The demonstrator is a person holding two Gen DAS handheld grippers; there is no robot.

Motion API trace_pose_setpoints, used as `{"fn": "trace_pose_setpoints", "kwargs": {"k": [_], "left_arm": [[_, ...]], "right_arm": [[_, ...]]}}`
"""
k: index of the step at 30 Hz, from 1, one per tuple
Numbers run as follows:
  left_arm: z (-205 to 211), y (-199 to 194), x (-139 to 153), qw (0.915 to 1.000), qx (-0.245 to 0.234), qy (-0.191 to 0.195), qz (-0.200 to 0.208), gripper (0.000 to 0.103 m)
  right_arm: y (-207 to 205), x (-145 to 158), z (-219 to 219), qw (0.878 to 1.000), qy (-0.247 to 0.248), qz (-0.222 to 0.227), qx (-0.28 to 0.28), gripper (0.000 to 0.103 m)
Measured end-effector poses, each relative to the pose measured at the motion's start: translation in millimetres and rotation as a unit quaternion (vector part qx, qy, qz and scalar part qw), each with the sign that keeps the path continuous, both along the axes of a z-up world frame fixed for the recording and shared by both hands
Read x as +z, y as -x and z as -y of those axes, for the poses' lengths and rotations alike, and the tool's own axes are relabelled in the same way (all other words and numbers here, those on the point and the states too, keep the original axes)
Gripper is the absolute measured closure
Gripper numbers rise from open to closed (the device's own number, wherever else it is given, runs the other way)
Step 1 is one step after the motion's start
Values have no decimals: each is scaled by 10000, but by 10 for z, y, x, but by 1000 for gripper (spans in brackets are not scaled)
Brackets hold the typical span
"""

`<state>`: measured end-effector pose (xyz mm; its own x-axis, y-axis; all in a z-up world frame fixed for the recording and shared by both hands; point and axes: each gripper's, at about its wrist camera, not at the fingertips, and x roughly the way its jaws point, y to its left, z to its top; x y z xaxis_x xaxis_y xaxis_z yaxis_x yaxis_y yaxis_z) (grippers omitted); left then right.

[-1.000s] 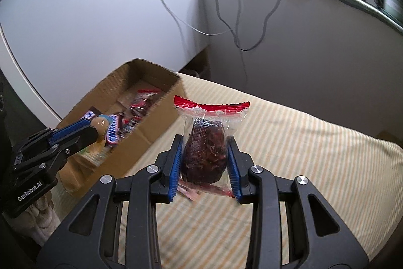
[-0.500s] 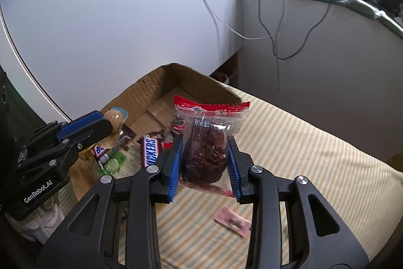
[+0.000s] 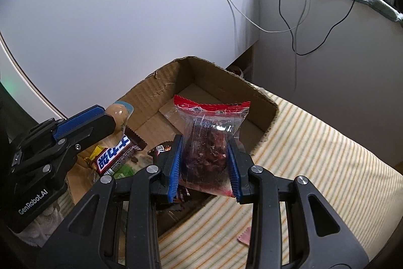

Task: Organize snacks
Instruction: 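Carry both snacks into the box and open both grippers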

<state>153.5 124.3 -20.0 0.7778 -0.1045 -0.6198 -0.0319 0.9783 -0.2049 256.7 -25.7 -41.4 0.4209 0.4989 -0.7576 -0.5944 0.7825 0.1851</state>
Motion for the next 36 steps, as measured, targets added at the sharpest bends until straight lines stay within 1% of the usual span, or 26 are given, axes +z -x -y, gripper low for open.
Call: {"fn": "trace_pose_setpoints", "kwargs": {"k": [7,13,14,16,17,18,22,25,27,36], "left_arm": [[-28,1,-7,9999,100,-13,-14,80],[-45,-4,-7,9999,159,-23,-13,77],[-49,-6,-7,9999,167,-19,-16,77],[-51,-5,-5,9998,181,-41,-11,76],[-51,-1,-5,9998,188,-48,-11,76],[-53,2,-4,9998,195,-56,-12,76],[-64,18,8,9997,231,-60,5,75],[-74,31,22,9997,258,-49,20,69],[-75,42,35,9996,273,-44,34,69],[11,125,94,9997,204,-25,101,69]], "right_arm": [[-3,-47,-96,9999,45,-22,89,68],[22,-15,-117,9999,46,39,145,67],[22,-12,-118,9999,45,38,146,65],[21,0,-110,9999,51,64,125,58],[22,8,-106,9999,45,81,128,52],[23,15,-102,9999,44,102,125,48],[25,50,-58,9999,36,140,62,46],[39,61,-13,9999,50,157,42,46],[49,71,26,9998,48,172,6,44],[124,163,274,9996,-11,241,-135,43]]}}
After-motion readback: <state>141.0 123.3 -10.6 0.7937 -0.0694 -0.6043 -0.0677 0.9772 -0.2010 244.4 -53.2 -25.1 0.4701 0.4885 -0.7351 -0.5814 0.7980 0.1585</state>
